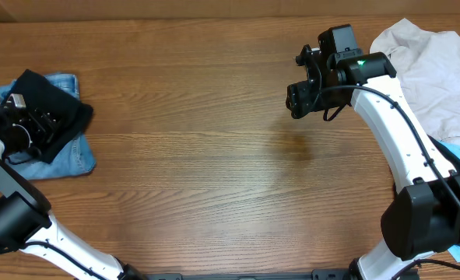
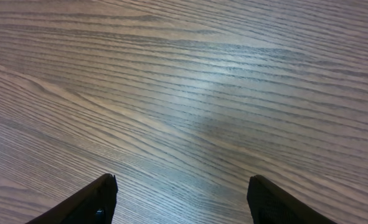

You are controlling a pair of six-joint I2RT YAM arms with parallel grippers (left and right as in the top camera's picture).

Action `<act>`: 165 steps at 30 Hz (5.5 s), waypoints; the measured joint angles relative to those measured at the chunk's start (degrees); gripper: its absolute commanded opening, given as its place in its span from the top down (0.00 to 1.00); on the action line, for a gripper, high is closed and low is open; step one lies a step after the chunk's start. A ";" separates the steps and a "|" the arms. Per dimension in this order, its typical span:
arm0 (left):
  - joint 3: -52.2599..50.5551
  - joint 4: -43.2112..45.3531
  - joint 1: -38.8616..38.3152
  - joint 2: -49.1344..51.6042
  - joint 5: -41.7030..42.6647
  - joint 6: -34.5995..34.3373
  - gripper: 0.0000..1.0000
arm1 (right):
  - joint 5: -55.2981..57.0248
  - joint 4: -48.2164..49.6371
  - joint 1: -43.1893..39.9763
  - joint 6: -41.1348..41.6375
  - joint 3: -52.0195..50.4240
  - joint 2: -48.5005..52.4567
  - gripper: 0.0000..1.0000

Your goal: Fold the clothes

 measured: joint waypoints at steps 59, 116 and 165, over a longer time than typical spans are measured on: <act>-1.51 5.70 4.44 -6.27 -26.23 -14.27 0.23 | 0.00 -1.31 0.00 0.00 0.00 0.00 0.28; -3.26 -26.51 -45.35 -45.90 -38.97 -6.38 0.00 | -1.09 5.95 -4.46 6.88 -5.01 -17.25 0.00; -36.46 -13.49 -45.35 -63.52 -38.73 -9.84 0.00 | 4.57 24.33 -4.44 8.24 -52.96 -65.99 0.00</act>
